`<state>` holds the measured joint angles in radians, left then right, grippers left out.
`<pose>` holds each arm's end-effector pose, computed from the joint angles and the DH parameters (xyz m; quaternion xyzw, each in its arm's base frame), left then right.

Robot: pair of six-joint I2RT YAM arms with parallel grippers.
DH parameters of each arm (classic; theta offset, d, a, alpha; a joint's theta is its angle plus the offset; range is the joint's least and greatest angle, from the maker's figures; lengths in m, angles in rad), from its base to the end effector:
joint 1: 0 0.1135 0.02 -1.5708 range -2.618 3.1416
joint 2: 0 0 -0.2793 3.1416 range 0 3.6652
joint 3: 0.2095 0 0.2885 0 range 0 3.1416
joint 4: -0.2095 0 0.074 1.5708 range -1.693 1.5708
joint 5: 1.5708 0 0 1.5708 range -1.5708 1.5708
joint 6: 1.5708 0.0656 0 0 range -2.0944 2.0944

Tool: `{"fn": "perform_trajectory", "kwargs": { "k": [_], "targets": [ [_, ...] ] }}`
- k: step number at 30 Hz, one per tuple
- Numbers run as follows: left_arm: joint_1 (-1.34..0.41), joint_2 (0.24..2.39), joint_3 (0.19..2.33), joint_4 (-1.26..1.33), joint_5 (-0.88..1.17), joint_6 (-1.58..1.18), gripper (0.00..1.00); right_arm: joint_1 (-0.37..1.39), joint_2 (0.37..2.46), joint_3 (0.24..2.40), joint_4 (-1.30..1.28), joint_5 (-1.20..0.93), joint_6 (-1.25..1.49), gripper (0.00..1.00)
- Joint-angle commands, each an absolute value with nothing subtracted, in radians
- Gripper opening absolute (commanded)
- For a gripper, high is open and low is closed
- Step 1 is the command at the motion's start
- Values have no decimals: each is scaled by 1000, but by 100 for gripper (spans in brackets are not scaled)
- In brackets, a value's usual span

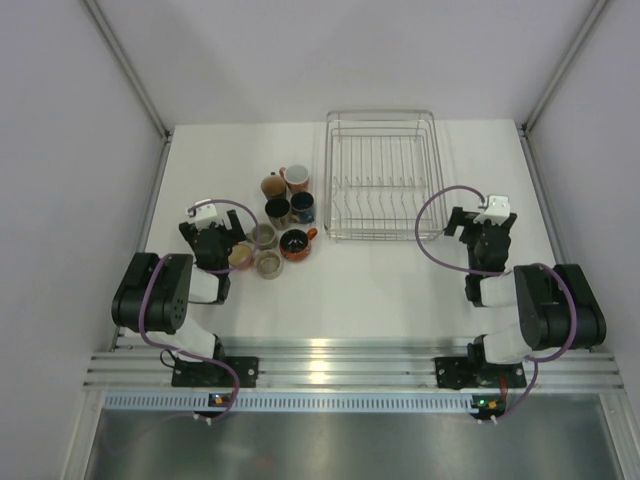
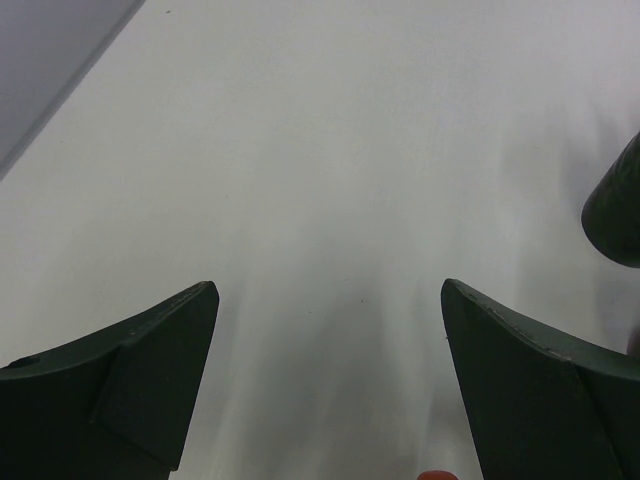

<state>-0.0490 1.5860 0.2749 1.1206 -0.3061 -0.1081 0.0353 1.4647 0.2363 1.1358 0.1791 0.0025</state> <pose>0.2894 0.0056 0.1096 -0.1195 0.7589 0.0678 0.6365 0.2799 -0.0018 0.1328 0.0482 0.7370 -0.0534 0.6721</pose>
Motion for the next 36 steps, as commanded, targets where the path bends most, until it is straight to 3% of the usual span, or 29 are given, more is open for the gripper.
{"fn": "perform_trajectory", "kwargs": {
  "k": [1, 6, 10, 15, 21, 24, 28, 29, 30, 31, 36],
  "targets": [
    [-54, 1566, 291, 1182, -314, -95, 98, 43, 1450, 252, 1170, 166, 9, 99],
    [-54, 1458, 356, 932, -406, -135, 99, 48, 1439, 264, 1137, 97, -40, 99],
    [-54, 1310, 276, 939, -434, -146, 99, 51, 1385, 330, 971, 109, -38, 99],
    [-61, 1016, 218, 908, -512, -167, 99, 48, 1315, 304, 971, 107, -31, 100],
    [-75, 761, 386, 553, -685, -271, 99, 48, 1116, 193, 1012, 152, -46, 99],
    [-77, 716, 560, 295, -742, -472, 99, 48, 950, 163, 948, 213, -51, 99],
    [-77, 765, 815, 106, -603, -526, 99, 49, 712, 344, 544, 380, 113, 99],
    [-77, 822, 872, 92, -528, -491, 99, 48, 684, 409, 292, 423, 243, 99],
    [-77, 860, 938, 2, -390, -457, 99, 48, 664, 475, 196, 454, 280, 99],
    [-77, 903, 1112, -85, -347, -451, 99, 48, 667, 609, 90, 454, 297, 99],
    [-77, 1158, 1488, -379, -88, -376, 98, 46, 816, 984, -314, 289, 225, 99]
  ]
}}
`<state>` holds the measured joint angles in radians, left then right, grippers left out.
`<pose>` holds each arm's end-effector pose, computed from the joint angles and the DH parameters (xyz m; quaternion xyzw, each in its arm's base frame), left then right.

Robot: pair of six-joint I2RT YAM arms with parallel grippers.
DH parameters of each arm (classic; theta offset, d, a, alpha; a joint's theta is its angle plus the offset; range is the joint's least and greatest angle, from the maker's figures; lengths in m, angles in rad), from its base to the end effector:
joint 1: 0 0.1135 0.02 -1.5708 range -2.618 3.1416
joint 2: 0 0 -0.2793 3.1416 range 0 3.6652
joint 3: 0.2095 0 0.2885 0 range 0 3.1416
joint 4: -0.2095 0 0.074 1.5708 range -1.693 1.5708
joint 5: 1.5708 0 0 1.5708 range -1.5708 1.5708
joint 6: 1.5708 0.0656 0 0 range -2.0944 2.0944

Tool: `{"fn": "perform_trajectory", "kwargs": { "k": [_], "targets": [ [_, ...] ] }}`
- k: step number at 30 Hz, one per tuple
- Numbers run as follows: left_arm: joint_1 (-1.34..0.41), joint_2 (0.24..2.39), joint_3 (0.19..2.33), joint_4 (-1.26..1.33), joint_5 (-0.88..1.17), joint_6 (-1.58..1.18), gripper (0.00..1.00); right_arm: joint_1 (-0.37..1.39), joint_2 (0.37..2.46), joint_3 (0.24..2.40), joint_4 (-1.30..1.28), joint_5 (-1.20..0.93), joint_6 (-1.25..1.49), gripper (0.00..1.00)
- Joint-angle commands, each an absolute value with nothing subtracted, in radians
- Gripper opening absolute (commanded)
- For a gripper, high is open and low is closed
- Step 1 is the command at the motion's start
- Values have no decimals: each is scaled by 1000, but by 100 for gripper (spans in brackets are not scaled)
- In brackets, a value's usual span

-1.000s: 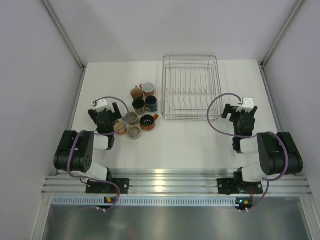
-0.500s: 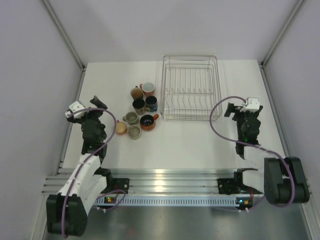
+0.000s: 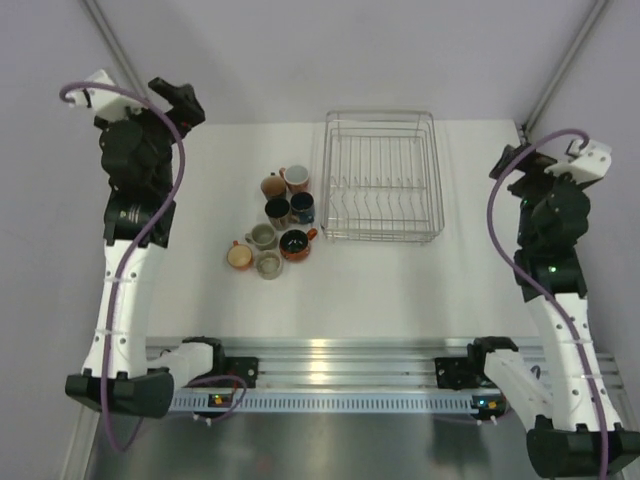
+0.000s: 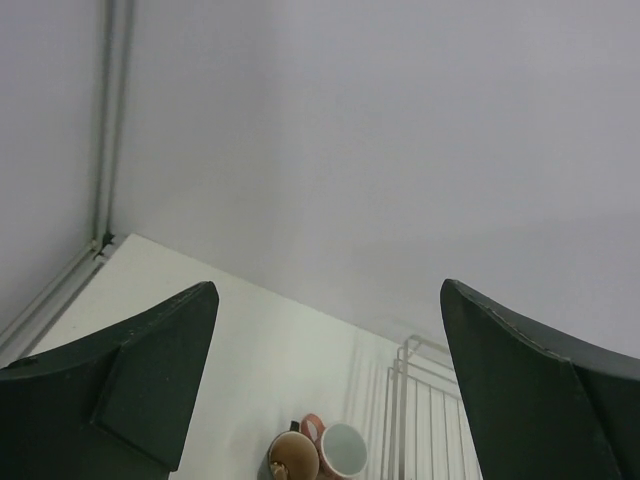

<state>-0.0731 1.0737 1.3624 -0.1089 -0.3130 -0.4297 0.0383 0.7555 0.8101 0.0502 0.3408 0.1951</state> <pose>0.2752 0.0001 0.5213 -0.2300 0.6017 -0.0919 0.7594 0.2309 -0.0131 0.3945 0.1773 0.6475 -0.0274 0.7406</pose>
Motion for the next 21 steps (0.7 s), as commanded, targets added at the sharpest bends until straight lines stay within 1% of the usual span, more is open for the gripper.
{"fn": "perform_trajectory", "kwargs": {
  "k": [1, 3, 4, 5, 7, 8, 9, 12, 13, 14, 15, 16, 17, 19, 21],
  "targets": [
    [-77, 1172, 1506, -394, -62, -362, 99, 46, 839, 1062, -343, 237, 233, 99],
    [-77, 1201, 1537, -402, -23, -257, 99, 46, 893, 1118, -386, 172, 224, 99],
    [-95, 1218, 1564, -429, -119, -224, 99, 46, 903, 1140, -400, 125, 225, 99],
    [-118, 1247, 1589, -487, -170, -198, 99, 46, 914, 1143, -397, 101, 233, 99],
    [-156, 1244, 1566, -486, -184, -160, 99, 46, 911, 1125, -365, 51, 247, 99],
    [-158, 1215, 1536, -430, -178, -156, 99, 46, 899, 1114, -354, 35, 267, 99],
    [-158, 1195, 1437, -387, -160, -138, 99, 46, 891, 1103, -339, 20, 268, 100],
    [-158, 1100, 1248, -197, -68, -124, 99, 46, 858, 1062, -299, -35, 287, 99],
    [-158, 1074, 1230, -181, -45, -127, 99, 46, 848, 1043, -293, -54, 285, 98],
    [-158, 1069, 1226, -170, -23, -129, 96, 46, 838, 1032, -279, -69, 278, 86],
    [-158, 1066, 1227, -172, -25, -126, 46, 46, 836, 1025, -275, -87, 270, 29],
    [-158, 1066, 1238, -179, -38, -127, 5, 46, 838, 1017, -279, -101, 267, 0],
    [-158, 1069, 1244, -192, -64, -136, 0, 46, 844, 1014, -293, -103, 265, 0],
    [-158, 1077, 1247, -202, -84, -129, 0, 46, 848, 1006, -302, -123, 246, 0],
    [-158, 1077, 1246, -201, -34, -127, 0, 46, 857, 1003, -322, -121, 242, 0]
  ]
}}
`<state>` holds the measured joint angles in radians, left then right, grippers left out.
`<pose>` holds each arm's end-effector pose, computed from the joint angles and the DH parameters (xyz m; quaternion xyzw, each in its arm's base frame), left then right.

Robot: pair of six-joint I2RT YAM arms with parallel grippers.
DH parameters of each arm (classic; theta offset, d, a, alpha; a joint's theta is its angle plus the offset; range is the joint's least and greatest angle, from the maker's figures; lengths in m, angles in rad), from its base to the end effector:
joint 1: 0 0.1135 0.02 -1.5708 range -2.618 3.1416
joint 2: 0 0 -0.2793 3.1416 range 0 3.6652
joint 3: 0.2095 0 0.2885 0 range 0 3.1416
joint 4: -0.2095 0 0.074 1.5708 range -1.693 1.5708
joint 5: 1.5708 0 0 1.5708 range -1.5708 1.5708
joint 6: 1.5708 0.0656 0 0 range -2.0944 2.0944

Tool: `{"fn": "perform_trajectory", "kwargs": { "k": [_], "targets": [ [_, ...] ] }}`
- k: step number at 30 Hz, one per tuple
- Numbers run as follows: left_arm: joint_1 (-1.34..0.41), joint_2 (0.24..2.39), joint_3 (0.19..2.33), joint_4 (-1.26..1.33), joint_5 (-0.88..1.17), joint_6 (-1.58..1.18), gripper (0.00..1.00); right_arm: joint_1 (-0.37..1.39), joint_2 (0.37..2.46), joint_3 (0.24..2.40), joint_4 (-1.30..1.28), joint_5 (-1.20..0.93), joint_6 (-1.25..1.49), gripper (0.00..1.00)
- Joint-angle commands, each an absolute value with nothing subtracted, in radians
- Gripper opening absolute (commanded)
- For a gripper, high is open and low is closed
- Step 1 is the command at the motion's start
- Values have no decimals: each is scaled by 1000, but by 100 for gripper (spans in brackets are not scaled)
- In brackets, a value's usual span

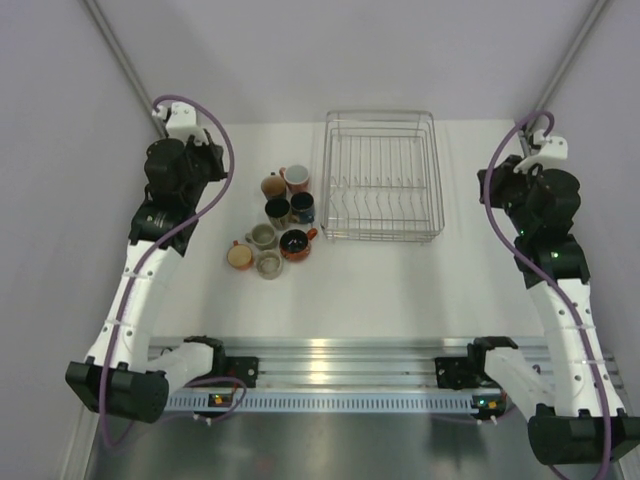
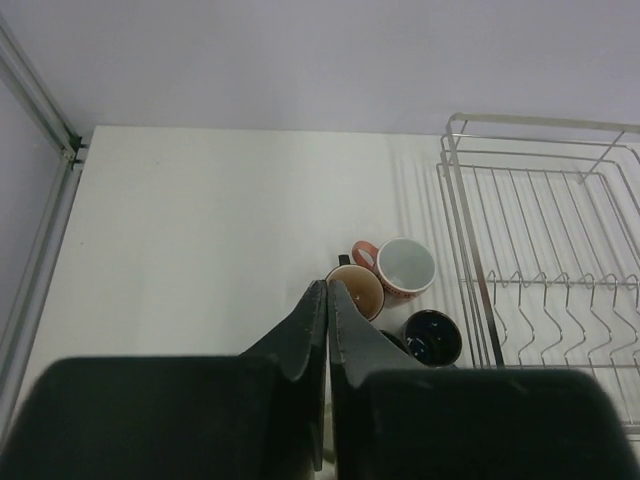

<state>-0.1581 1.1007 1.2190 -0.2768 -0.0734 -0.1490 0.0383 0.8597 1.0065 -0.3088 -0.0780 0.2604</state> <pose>0.3013 -0.0432 0.4334 -0.0203 0.7605 -0.0716 0.6451 0.2453 0.0145 0.4033 0.0593 0.7595 0.1257 0.6355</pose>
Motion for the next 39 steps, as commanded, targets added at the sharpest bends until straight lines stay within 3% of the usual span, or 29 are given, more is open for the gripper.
{"fn": "perform_trajectory", "kwargs": {
  "k": [1, 2, 3, 4, 5, 8, 11, 39],
  "targets": [
    [-158, 1078, 1244, -190, -12, -127, 12, 46, 857, 1005, -328, -126, 233, 0],
    [-158, 1080, 1236, -186, -6, -127, 38, 46, 865, 1006, -336, -132, 230, 5],
    [-158, 1083, 1232, -180, 59, -127, 64, 46, 868, 1011, -340, -143, 224, 31],
    [-158, 1088, 1227, -170, 73, -130, 98, 46, 868, 1009, -338, -176, 207, 41],
    [-158, 1091, 1227, -169, 93, -132, 98, 46, 868, 1009, -330, -190, 207, 63],
    [-158, 1098, 1206, -138, 164, -162, 98, 48, 864, 1009, -313, -236, 212, 88],
    [-158, 1092, 1177, -83, 195, -199, 98, 46, 841, 997, -272, -259, 221, 97],
    [-170, 1127, 1158, -97, 196, -167, 98, 46, 845, 966, -281, -222, 209, 99]
  ]
}}
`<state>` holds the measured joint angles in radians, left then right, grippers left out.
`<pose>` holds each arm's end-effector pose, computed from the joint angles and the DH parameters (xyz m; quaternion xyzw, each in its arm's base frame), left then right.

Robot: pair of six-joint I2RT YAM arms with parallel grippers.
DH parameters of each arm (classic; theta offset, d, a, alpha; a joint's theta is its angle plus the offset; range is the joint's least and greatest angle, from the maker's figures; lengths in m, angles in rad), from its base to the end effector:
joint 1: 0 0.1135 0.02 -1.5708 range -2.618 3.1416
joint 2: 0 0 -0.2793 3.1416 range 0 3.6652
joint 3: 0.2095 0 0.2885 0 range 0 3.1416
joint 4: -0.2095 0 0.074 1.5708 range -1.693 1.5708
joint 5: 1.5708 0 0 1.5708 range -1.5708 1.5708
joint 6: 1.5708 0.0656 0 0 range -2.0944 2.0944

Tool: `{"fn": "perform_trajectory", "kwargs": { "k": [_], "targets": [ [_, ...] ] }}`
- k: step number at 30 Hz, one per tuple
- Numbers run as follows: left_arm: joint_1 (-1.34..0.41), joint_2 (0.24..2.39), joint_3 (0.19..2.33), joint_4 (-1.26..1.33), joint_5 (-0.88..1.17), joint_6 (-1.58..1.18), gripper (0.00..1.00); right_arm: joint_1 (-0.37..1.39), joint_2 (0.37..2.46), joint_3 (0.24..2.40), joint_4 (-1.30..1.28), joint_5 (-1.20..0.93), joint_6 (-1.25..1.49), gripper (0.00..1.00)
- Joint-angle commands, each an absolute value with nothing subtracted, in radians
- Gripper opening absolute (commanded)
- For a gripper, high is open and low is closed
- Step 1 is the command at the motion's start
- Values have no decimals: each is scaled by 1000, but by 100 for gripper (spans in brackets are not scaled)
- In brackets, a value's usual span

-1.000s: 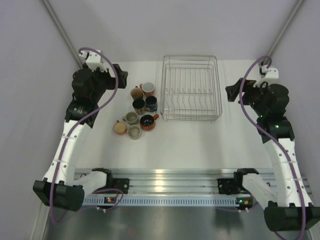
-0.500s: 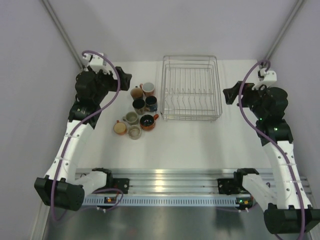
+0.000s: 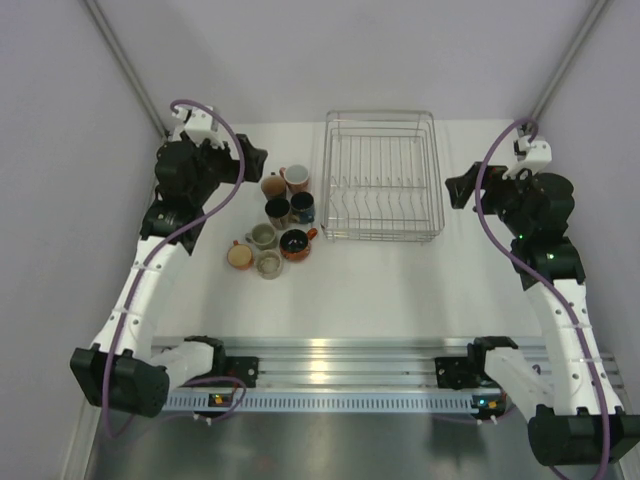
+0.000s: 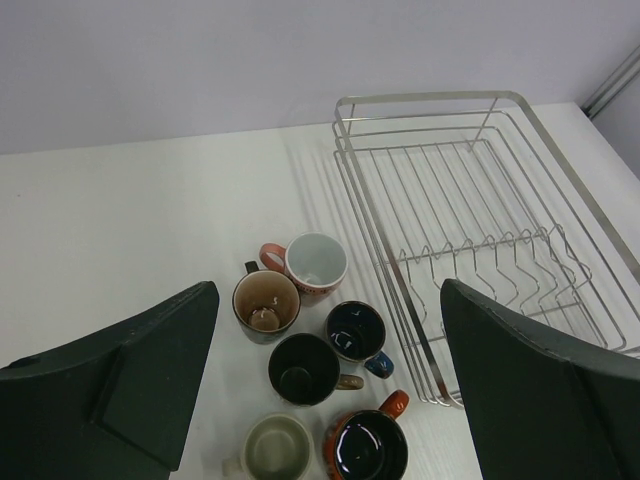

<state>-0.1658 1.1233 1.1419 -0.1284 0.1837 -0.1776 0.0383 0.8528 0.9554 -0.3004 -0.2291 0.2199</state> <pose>0.3115 -0.0643 0.4154 0.0568 0.7420 -0.1808 0.6430 0.2453 0.0243 0.3853 -0.0025 0.7718 0.1687 0.6131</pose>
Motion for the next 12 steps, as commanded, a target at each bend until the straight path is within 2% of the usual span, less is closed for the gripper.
{"fn": "perform_trajectory", "kwargs": {
  "k": [1, 12],
  "targets": [
    [-170, 1124, 1158, -98, 195, -166, 98, 46, 847, 968, -281, -222, 209, 99],
    [-172, 1129, 1166, -127, 160, -158, 98, 46, 850, 968, -281, -241, 201, 99]
  ]
}}
